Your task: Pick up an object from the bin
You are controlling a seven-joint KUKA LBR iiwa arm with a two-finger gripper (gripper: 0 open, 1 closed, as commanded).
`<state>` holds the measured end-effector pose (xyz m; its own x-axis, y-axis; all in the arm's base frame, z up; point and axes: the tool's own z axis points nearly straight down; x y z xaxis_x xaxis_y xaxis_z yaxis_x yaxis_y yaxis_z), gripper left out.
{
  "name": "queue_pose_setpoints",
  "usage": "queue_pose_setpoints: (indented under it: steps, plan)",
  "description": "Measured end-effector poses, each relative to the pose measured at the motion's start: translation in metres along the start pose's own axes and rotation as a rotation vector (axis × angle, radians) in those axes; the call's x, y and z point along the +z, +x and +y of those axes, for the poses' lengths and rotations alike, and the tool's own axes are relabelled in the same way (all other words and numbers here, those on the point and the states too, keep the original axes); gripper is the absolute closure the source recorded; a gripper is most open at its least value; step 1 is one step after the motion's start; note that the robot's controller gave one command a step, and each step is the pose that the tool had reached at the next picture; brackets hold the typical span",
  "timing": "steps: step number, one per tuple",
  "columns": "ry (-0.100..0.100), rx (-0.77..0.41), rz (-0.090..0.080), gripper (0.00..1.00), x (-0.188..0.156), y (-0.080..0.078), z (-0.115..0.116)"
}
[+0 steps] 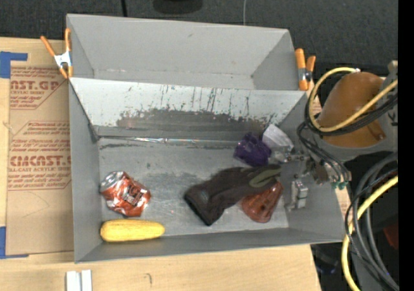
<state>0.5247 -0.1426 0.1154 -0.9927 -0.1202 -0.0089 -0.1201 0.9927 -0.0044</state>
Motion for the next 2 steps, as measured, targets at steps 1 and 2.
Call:
queue_pose_setpoints:
  steps: [1, 2]
  plan:
    - [-0.004, -0.125, 0.007, 0.00, 0.028, 0.004, 0.027]
    - [-0.001, -0.365, -0.001, 1.00, 0.042, 0.008, 0.073]
